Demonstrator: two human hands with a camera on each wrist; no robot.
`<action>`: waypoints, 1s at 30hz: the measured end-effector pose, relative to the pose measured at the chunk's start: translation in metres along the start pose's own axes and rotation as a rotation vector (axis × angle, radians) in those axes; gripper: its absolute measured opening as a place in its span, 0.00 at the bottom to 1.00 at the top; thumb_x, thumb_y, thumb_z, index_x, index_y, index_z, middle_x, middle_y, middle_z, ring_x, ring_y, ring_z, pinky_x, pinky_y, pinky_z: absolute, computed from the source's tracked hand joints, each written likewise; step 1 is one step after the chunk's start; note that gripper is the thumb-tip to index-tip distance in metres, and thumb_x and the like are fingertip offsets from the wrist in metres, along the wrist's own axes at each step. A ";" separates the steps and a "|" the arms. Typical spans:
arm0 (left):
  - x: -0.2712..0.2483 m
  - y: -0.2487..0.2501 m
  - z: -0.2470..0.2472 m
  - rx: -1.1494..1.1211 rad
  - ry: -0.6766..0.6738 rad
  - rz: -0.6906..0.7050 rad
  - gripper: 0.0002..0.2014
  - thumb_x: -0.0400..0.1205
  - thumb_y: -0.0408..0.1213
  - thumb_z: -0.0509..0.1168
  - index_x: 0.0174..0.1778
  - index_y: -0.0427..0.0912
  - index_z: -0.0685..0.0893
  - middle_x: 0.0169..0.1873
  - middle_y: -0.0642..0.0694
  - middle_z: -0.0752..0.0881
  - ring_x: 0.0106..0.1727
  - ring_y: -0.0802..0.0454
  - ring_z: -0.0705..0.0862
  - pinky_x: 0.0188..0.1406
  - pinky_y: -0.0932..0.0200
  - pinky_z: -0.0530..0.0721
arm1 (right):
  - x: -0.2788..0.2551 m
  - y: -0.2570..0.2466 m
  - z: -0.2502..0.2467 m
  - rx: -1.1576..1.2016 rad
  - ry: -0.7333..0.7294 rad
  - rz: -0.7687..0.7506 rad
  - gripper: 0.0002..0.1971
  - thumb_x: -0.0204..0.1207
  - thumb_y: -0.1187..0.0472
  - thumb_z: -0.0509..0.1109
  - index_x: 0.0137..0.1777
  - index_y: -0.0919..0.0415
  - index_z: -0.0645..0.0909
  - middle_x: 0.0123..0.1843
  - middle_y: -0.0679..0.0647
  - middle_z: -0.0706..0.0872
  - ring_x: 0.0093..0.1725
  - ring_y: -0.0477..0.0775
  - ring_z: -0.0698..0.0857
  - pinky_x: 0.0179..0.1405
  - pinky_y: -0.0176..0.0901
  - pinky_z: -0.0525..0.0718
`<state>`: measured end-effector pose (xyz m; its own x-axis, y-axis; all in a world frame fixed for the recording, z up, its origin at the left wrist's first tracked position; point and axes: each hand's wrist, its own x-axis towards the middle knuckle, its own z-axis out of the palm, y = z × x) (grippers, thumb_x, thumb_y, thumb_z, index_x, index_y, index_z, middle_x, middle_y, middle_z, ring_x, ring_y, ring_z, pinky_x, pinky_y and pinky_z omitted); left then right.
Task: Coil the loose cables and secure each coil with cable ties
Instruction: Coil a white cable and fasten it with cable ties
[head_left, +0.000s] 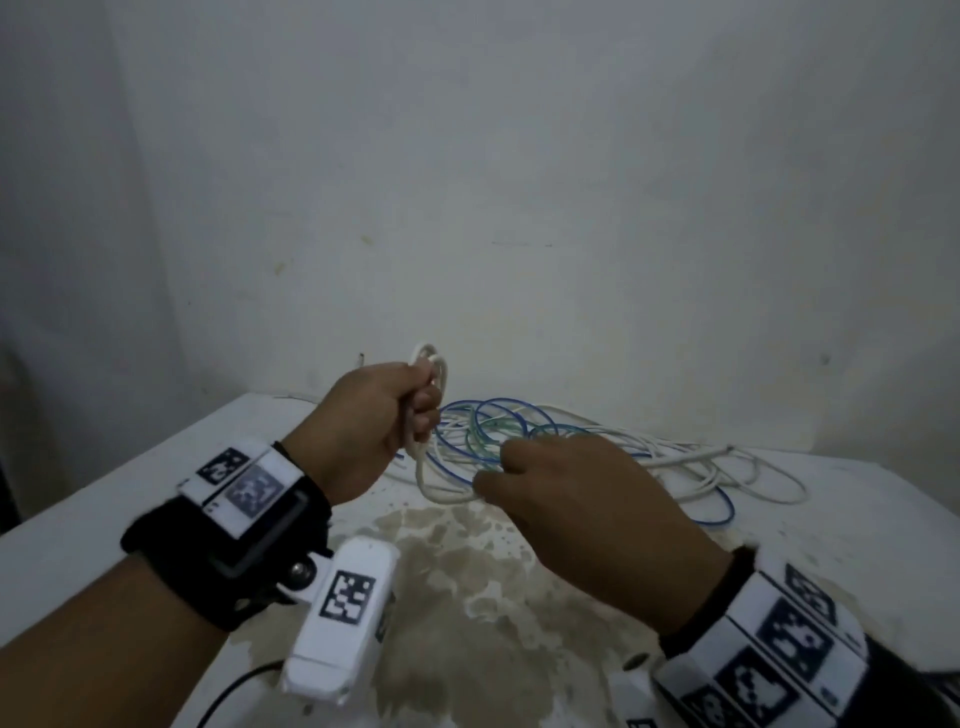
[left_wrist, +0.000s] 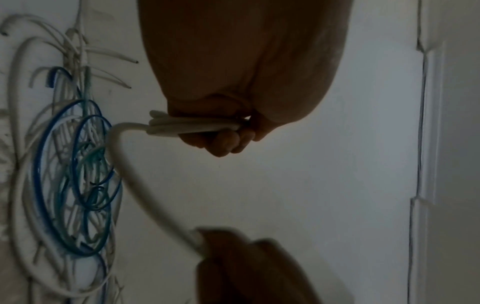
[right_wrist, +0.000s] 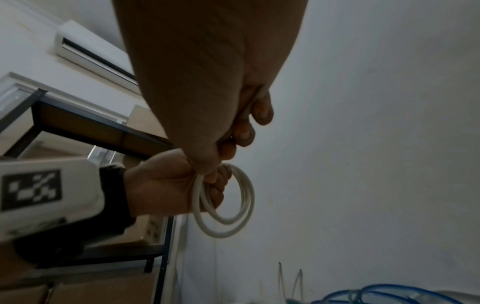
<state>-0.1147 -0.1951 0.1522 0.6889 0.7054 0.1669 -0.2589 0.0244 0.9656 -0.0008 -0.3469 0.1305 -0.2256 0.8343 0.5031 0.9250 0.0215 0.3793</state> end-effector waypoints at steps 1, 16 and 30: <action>-0.003 -0.003 0.005 0.042 0.004 0.009 0.12 0.88 0.34 0.52 0.39 0.39 0.72 0.23 0.49 0.69 0.23 0.54 0.69 0.27 0.63 0.70 | 0.003 0.002 -0.004 0.014 0.021 -0.016 0.09 0.61 0.65 0.77 0.37 0.53 0.82 0.28 0.50 0.74 0.23 0.54 0.75 0.25 0.42 0.57; -0.024 -0.024 0.026 0.061 -0.280 -0.196 0.10 0.85 0.31 0.52 0.39 0.35 0.74 0.21 0.45 0.68 0.19 0.53 0.64 0.19 0.63 0.67 | 0.013 0.039 -0.005 0.406 0.166 0.141 0.14 0.79 0.51 0.61 0.45 0.55 0.87 0.35 0.49 0.82 0.34 0.51 0.80 0.31 0.45 0.77; -0.024 -0.031 0.025 -0.140 -0.251 -0.240 0.14 0.79 0.45 0.59 0.36 0.36 0.77 0.18 0.51 0.62 0.15 0.60 0.56 0.19 0.66 0.52 | 0.002 0.044 0.025 0.637 0.218 0.349 0.17 0.80 0.53 0.58 0.48 0.58 0.88 0.36 0.51 0.80 0.39 0.48 0.76 0.39 0.31 0.70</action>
<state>-0.1064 -0.2299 0.1236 0.8810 0.4731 -0.0002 -0.1484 0.2767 0.9494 0.0467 -0.3301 0.1286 0.1182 0.7245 0.6791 0.9365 0.1460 -0.3187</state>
